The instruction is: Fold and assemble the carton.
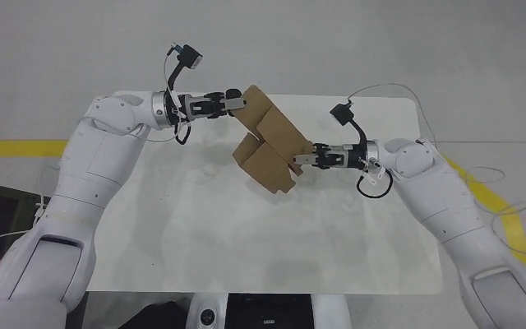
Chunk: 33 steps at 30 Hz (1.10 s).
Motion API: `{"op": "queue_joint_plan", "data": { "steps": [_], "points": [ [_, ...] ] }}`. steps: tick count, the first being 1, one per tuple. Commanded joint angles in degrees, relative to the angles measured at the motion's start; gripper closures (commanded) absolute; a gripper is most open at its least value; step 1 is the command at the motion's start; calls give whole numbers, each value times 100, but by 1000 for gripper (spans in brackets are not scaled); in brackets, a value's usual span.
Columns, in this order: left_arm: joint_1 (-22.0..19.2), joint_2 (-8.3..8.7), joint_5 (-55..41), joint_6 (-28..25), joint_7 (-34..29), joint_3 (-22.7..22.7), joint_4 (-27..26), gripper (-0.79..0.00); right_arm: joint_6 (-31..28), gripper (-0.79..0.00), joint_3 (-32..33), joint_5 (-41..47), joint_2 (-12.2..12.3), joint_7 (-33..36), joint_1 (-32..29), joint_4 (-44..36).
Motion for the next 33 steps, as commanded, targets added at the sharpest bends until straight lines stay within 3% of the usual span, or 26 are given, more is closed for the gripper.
{"op": "queue_joint_plan", "data": {
  "steps": [1,7,8,9,10,11,22,33],
  "points": [
    [-10,-4,-13,-3,3,10,17,0,-27,0,-134,121,41,-28,46,-17],
    [-34,-9,21,-116,116,25,64,0,-171,0,-569,491,167,-172,223,-23],
    [-37,-6,41,-149,149,23,63,-132,-196,0,-636,534,186,-197,258,-16],
    [-39,-2,54,-189,189,16,61,-314,-223,0,-701,584,204,-223,290,-3],
    [-38,3,68,-226,226,9,59,-674,-253,0,-763,636,221,-253,322,5],
    [-39,10,73,-267,268,-6,64,-785,-287,0,-823,691,237,-287,352,11],
    [-55,116,-39,-711,711,-366,411,-785,-479,0,-1165,1906,332,-480,482,214],
    [419,206,-78,-932,933,-544,6,-785,137,0,-1003,2974,155,134,608,653]
  ]
}}
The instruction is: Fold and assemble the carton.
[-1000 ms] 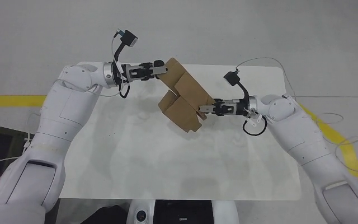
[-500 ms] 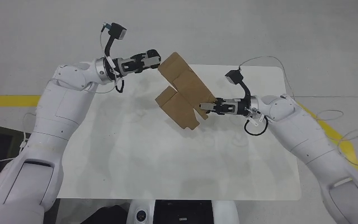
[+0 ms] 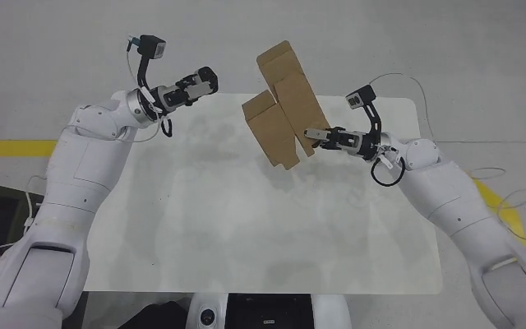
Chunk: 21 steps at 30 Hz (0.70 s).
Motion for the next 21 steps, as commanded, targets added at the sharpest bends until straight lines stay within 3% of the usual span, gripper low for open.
{"op": "queue_joint_plan", "data": {
  "steps": [1,11,21],
  "points": [
    [98,9,-37,6,-6,-15,-93,-785,48,0,8,52,-50,37,19,100],
    [617,84,100,160,-160,44,-840,-785,502,0,-28,-281,-312,-328,-13,487],
    [784,57,30,468,-468,329,-1209,-785,593,0,221,-607,-371,-412,-158,482]
  ]
}}
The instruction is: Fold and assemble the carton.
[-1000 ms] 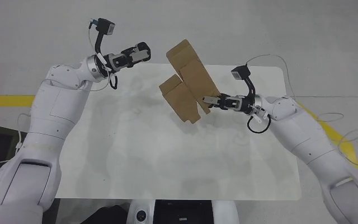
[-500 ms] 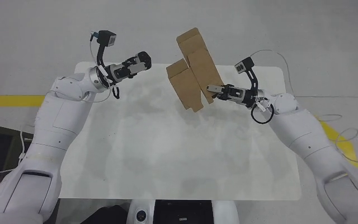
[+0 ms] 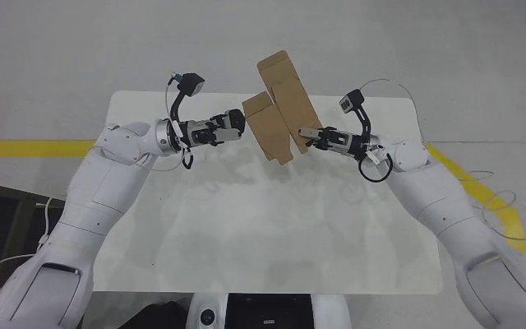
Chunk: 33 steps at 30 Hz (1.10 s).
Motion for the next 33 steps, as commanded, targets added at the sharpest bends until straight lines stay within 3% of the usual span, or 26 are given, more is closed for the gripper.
{"op": "queue_joint_plan", "data": {
  "steps": [1,20,32,33],
  "points": [
    [23,-5,27,21,-21,37,-55,-785,11,0,57,-42,2,-4,-35,-32],
    [255,-2,776,226,292,-11,-26,-785,178,0,679,-441,28,-17,-403,-480],
    [278,-102,588,907,594,139,27,-785,300,0,835,-728,-53,-97,-510,-667],
    [263,-118,543,959,610,160,41,-693,315,0,847,-756,-59,-102,-516,-674]
  ]
}}
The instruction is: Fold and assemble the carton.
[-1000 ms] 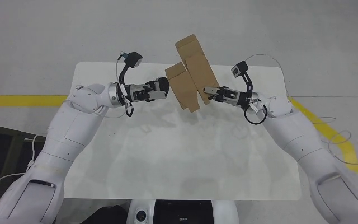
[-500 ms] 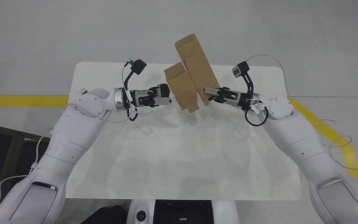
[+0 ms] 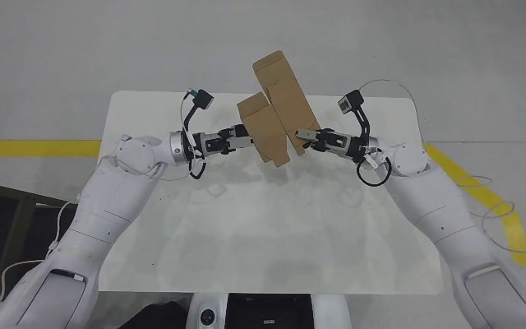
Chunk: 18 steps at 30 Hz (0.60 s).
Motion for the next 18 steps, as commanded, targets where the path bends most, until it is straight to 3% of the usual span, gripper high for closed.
{"op": "queue_joint_plan", "data": {
  "steps": [1,2,3,7,18],
  "points": [
    [-26,-27,-78,83,27,35,25,-514,25,0,22,-46,-10,-16,-10,-8],
    [-42,-41,-107,109,30,54,33,-372,33,0,36,-68,-16,-30,-19,-14],
    [-57,-54,-129,123,26,71,38,-286,41,0,48,-92,-22,-39,-30,-20],
    [-100,-101,-200,200,9,129,64,0,68,0,93,-172,-49,-83,-67,-49],
    [-194,-201,-252,358,25,193,175,0,127,0,221,-287,-122,-52,-113,-65]
  ]
}}
